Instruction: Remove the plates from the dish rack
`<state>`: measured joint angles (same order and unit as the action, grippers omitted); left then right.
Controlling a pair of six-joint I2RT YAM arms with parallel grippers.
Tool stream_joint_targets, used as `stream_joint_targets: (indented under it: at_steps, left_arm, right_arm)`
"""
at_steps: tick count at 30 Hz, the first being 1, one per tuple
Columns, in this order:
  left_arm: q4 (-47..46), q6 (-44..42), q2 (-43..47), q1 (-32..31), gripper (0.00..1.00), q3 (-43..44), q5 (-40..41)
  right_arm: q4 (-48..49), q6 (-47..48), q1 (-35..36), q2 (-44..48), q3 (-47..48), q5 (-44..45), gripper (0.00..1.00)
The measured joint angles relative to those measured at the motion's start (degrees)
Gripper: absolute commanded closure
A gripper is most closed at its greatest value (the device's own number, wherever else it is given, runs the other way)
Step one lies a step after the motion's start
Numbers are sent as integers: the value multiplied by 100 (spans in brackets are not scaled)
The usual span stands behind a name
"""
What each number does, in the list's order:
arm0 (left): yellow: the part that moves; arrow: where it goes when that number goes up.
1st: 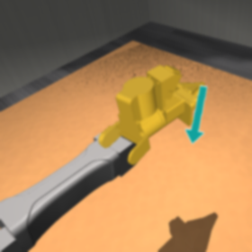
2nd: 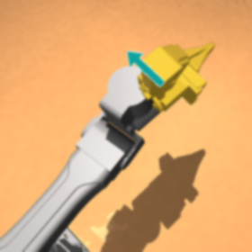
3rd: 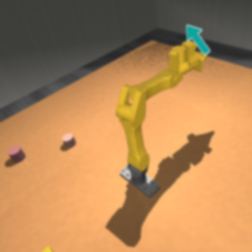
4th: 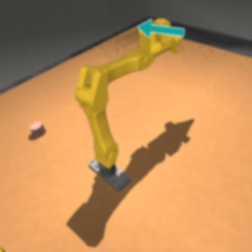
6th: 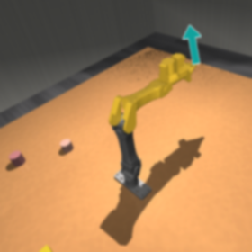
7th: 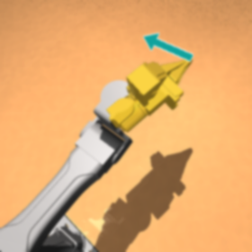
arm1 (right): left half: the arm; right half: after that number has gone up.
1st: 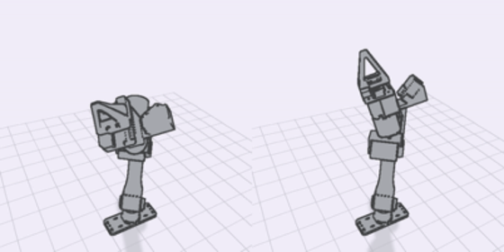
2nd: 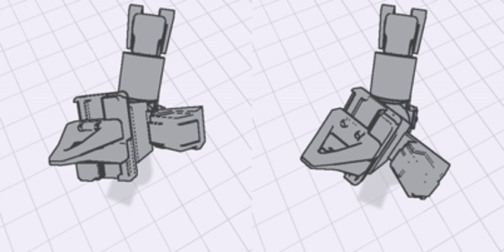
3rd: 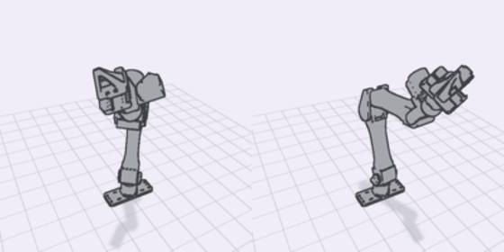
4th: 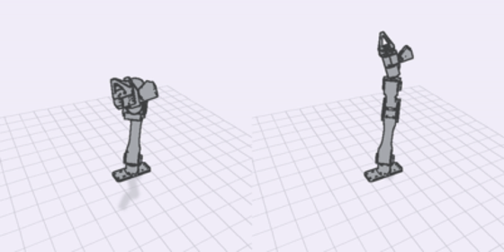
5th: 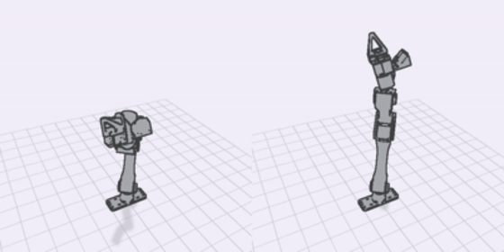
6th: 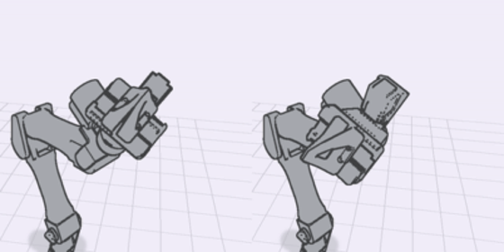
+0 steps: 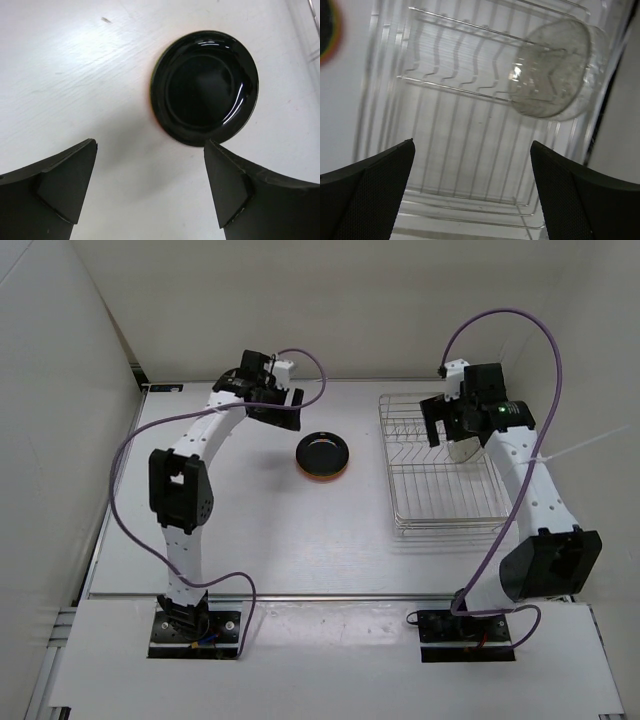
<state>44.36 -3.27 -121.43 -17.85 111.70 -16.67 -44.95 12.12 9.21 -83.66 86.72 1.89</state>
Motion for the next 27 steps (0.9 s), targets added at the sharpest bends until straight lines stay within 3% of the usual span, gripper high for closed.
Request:
stream_joint_targets:
  at_steps: [6, 12, 19, 27]
  left_arm:
    - [238, -127, 1488, -39, 0, -236, 1023]
    - [188, -188, 2739, -39, 0, -1134, 1685]
    - [168, -199, 2894, -90, 0, -1904, 2039]
    - [85, -210, 2896, -103, 0, -2033, 2124]
  right_arm:
    - [452, 308, -649, -673, -28, 894, 11]
    - [787, 459, -960, -1338, 4, 1237, 21]
    - [896, 514, -1027, -1834, 404, 1325, 33]
    - [1058, 636, -1025, -2092, 682, 1475, 37]
